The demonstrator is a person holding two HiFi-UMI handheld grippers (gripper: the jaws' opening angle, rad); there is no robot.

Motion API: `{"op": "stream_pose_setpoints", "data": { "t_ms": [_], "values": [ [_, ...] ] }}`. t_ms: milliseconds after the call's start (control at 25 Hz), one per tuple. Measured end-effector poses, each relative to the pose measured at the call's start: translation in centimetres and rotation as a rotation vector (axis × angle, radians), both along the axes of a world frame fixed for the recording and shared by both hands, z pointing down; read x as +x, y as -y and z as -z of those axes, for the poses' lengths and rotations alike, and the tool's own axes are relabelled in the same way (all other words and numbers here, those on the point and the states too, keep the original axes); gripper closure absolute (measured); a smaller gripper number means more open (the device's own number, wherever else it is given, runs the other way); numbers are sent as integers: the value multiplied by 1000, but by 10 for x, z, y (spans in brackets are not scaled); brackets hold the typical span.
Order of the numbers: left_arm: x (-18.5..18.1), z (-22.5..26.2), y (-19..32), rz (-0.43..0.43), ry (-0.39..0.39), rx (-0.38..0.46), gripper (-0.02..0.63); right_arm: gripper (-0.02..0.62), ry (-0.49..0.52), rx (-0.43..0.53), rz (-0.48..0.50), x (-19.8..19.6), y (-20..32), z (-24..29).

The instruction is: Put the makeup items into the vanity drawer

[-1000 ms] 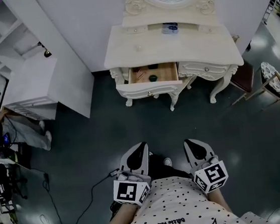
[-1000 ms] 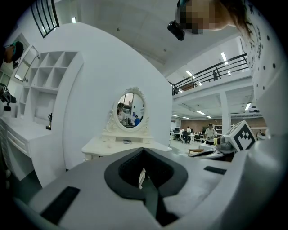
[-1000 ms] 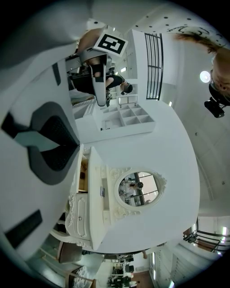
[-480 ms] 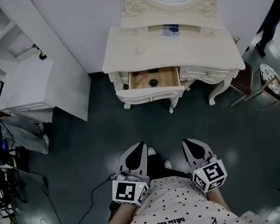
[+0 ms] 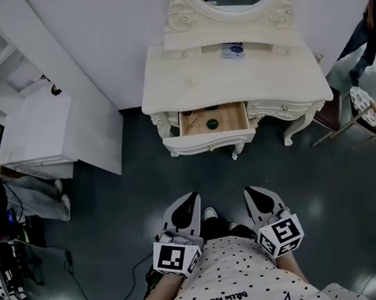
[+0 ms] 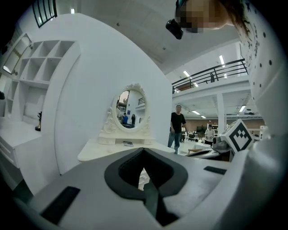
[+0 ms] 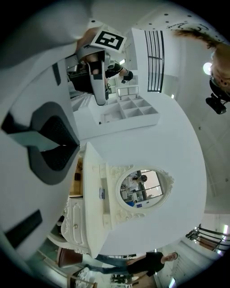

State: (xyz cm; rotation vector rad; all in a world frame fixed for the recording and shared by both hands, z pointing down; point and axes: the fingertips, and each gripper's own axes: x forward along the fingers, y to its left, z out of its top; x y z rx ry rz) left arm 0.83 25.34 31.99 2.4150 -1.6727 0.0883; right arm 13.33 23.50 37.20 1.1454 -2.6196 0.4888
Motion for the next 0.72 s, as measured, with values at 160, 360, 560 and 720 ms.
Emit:
{"op": "stream_pose_setpoints", "data": {
  "t_ms": [160, 360, 560, 720],
  "values": [
    [-13, -4, 10, -19, 10, -2, 600, 586, 8, 8, -29, -9, 10, 0],
    [-28, -11, 17, 2, 4, -22, 600, 586, 10, -1, -35, -19, 20, -4],
    [-32, -16, 34, 11, -1, -36, 600, 586, 3, -14, -31, -22, 37, -8],
    [-31, -21, 56, 38, -3, -49, 600, 586, 3, -20, -12, -21, 63, -12]
  ]
}}
